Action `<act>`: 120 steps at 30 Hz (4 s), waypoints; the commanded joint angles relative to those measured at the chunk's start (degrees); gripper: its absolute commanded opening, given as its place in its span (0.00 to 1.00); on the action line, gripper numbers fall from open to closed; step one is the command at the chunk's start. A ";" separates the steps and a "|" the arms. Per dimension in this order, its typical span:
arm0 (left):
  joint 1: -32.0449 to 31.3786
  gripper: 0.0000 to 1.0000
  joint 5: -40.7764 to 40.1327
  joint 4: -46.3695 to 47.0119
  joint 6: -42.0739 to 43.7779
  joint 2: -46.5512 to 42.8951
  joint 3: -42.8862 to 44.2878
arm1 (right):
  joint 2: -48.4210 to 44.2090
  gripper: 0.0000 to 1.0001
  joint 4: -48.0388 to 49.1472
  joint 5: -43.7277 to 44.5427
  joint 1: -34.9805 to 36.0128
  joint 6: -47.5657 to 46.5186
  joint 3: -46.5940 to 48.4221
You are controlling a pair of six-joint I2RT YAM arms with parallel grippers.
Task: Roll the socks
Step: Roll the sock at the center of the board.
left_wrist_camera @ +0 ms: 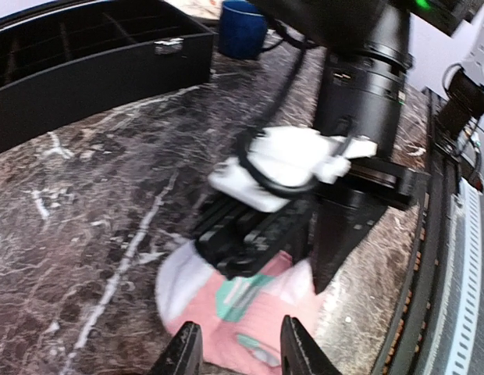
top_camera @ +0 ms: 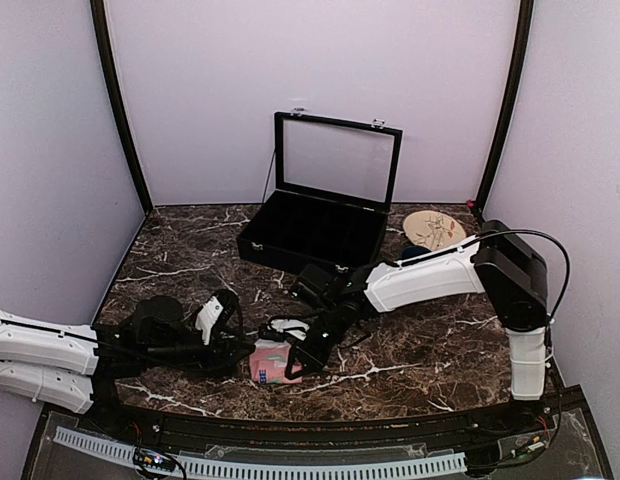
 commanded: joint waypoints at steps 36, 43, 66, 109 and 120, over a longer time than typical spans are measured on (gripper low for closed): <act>-6.70 0.52 3.07 -11.27 15.19 21.48 13.92 | 2.59 0.02 -4.93 -4.58 -0.61 -1.52 2.58; -6.78 0.49 6.78 -13.35 15.12 25.29 15.41 | 2.60 0.02 -5.04 -4.44 -0.60 -1.74 2.58; -4.05 0.09 12.78 -6.34 5.81 27.56 10.89 | -0.51 0.26 -1.21 -2.64 -1.99 1.01 -1.78; 9.99 0.04 46.33 5.11 -9.65 39.42 8.82 | -21.82 0.44 21.08 35.23 11.70 -9.83 -25.63; 10.32 0.02 49.37 4.17 -8.40 41.63 9.87 | -19.98 0.48 21.22 36.34 13.88 -12.78 -23.55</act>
